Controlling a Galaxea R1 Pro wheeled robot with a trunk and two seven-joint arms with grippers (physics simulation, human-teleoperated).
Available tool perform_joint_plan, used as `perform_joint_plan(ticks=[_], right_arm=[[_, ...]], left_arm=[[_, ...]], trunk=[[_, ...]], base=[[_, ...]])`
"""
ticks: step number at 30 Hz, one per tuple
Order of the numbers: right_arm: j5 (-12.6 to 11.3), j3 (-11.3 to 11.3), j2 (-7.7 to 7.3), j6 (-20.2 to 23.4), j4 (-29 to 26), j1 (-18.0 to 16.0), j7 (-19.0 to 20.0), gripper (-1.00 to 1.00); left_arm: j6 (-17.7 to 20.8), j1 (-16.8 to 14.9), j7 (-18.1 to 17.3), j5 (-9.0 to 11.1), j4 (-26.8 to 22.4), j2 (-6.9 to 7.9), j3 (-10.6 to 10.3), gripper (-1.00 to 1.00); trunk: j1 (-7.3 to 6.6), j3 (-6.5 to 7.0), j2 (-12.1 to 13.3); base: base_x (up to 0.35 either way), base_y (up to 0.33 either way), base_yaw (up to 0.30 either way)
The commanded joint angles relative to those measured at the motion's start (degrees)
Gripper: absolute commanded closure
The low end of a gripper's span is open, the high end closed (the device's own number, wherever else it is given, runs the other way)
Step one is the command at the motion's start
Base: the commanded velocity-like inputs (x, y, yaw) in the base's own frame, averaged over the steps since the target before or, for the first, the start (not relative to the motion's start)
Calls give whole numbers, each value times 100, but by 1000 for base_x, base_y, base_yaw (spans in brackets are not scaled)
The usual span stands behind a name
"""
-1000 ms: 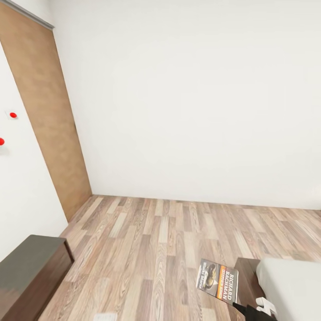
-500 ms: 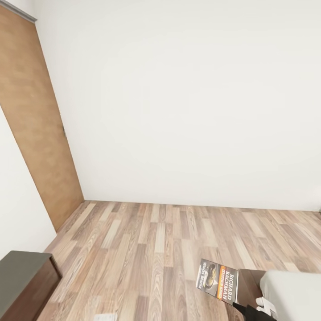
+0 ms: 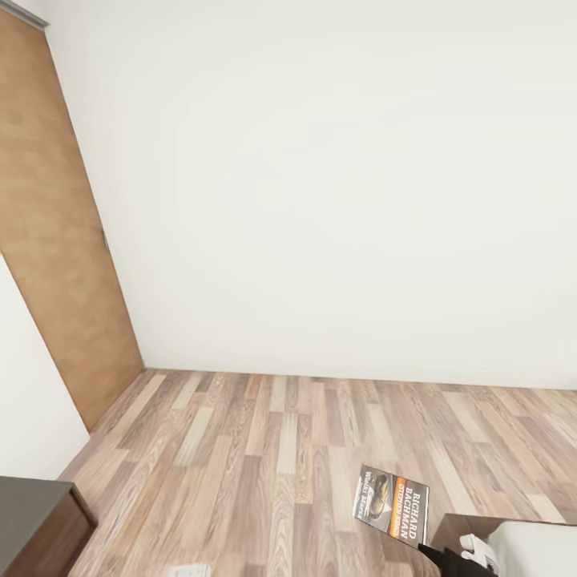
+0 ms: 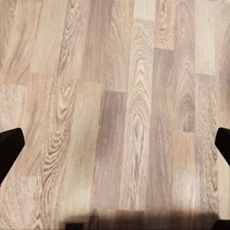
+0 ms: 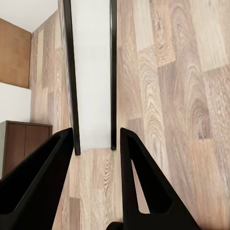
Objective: In the bedroom, move the book from the bed onto either nightstand, and place the two sandals side by side next to the bed.
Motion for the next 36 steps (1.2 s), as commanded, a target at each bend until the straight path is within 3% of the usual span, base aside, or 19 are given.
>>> perform_joint_plan(ticks=[1,36], right_arm=[[-17,-64,1,62,-3,-5,25,100],[-17,-66,1,62,-3,-5,25,100]], left_arm=[[-22,-6,-13,59,8,2,-43,-100],[-22,-6,-13,61,9,2,-43,-100]], trunk=[[5,-10,-8],[5,-10,-8]], base=[[310,0,0],[309,0,-7]])
